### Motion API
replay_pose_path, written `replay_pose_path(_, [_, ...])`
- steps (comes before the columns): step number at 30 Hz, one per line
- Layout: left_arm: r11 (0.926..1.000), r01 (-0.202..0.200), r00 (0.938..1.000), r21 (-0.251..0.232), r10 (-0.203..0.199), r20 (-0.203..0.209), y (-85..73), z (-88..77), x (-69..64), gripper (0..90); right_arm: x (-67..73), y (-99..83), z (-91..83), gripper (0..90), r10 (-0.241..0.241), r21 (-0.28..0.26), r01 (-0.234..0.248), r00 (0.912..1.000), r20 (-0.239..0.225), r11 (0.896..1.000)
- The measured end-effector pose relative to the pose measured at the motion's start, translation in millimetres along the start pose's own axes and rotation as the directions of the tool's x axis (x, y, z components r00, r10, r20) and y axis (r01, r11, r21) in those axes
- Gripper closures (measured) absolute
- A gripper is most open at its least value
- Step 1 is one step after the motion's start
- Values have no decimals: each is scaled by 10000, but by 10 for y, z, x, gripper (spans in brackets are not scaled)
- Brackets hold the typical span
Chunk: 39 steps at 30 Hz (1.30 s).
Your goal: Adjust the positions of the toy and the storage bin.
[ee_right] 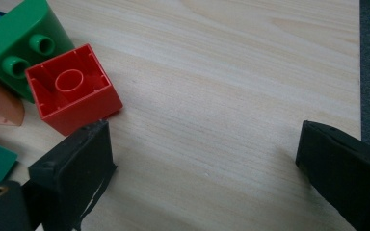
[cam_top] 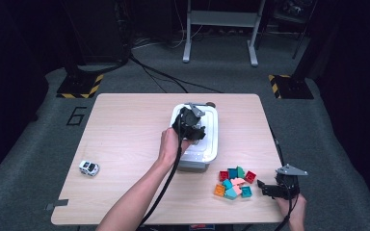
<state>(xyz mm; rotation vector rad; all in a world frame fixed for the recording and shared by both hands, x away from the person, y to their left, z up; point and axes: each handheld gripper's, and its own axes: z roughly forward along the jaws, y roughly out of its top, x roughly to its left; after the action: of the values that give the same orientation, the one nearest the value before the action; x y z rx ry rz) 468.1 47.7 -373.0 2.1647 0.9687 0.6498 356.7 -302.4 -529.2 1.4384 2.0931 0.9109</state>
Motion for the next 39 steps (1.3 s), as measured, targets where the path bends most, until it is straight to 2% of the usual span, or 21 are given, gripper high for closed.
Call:
replay_pose_path(7, [9998,-32,9988,-178,23,-496,-31,-28,-3,555,-2,-2,-1,65,-72,-11,72,10000,-21,10000])
replay_pose_path(13, [9995,221,9987,-213,-230,-447,-65,-32,45,632,-2,-2,-2,67,-57,-16,57,10000,-12,10000])
replay_pose_path(14, [9995,239,9989,-217,-248,-386,-69,-31,58,632,-2,-2,-2,67,-61,-16,61,10000,-12,10000])
replay_pose_path(15, [9987,440,9989,-239,-443,-121,-81,-27,79,659,-2,-2,-2,69,-58,-16,58,10000,-10,10000])
replay_pose_path(16, [9987,440,9989,-239,-443,-121,-81,-27,79,666,-2,-2,-2,69,-58,-16,58,10000,-10,10000])
replay_pose_path(17, [9988,421,9991,-259,-420,49,-83,-29,87,669,-3,-3,-3,70,-58,-26,58,10000,-10,10000])
replay_pose_path(20, [9989,365,9993,-296,-363,64,-81,-28,78,671,-1,-3,-4,70,-37,-20,37,10000,-7,10000])
replay_pose_path(30, [9982,435,9968,-404,-406,691,-89,-37,93,674,1,-3,-5,71,-21,-11,21,10000,-5,10000])
replay_pose_path(33, [9979,471,9928,-443,-418,1120,-95,-36,101,674,2,-3,-4,71,5,-22,-5,10000,4,10000])
replay_pose_path(34, [9979,471,9928,-443,-418,1120,-95,-36,101,674,3,-3,-3,71,10,-50,-10,10000,28,10000])
replay_pose_path(35, [9976,482,9900,-501,-411,1353,-98,-33,97,674,3,-2,-5,71,15,-13,-15,10000,16,10000])
replay_pose_path(36, [9976,482,9900,-501,-411,1353,-98,-33,97,674,3,-2,-5,71,15,-13,-15,10000,16,10000])
replay_pose_path(39, [9980,279,9862,-570,-182,1647,-98,-35,76,674,3,-2,-4,71,15,-22,-15,10000,10,10000])
